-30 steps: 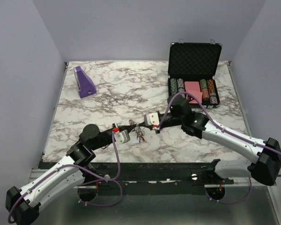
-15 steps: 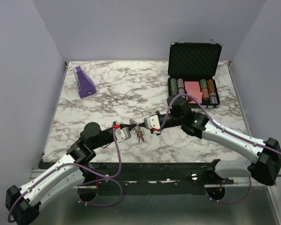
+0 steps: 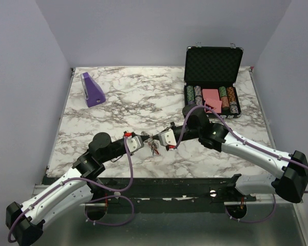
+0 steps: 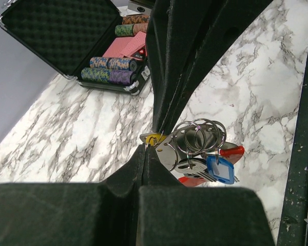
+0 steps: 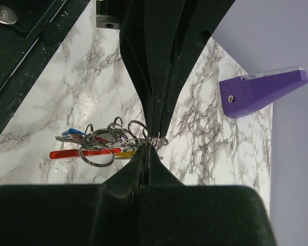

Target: Put the keys on the keyring

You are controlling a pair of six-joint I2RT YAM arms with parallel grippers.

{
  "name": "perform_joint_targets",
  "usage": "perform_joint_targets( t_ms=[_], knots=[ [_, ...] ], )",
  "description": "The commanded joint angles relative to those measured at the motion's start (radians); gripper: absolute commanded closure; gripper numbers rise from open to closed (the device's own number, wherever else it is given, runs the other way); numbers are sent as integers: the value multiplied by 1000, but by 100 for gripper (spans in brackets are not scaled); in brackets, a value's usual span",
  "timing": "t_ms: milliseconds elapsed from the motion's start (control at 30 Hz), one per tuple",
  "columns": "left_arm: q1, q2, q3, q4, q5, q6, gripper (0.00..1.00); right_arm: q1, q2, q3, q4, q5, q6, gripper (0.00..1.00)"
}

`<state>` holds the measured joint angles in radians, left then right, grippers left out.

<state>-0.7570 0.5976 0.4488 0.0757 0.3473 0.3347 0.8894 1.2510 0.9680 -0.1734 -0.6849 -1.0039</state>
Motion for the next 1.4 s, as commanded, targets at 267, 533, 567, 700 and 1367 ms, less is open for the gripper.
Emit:
perform_joint_targets(
  t_ms=[267,533,567,700,1367],
  knots=[
    [-2,-27,42,82,-41,-92,100,14,-39,-34,-51,2,-113,100],
    [8,-68,1,183,-50,-230,100,14,-67,-63,-64,4,-183,99],
    [10,-77,-10,203,-54,-258,100,14,-70,-68,-66,2,-193,100],
    [18,-108,-67,292,-77,-362,100,14,-82,-84,-60,-1,-214,100],
    [30,-113,-280,780,-298,-735,100,62,-142,-183,8,-8,-256,100]
  ],
)
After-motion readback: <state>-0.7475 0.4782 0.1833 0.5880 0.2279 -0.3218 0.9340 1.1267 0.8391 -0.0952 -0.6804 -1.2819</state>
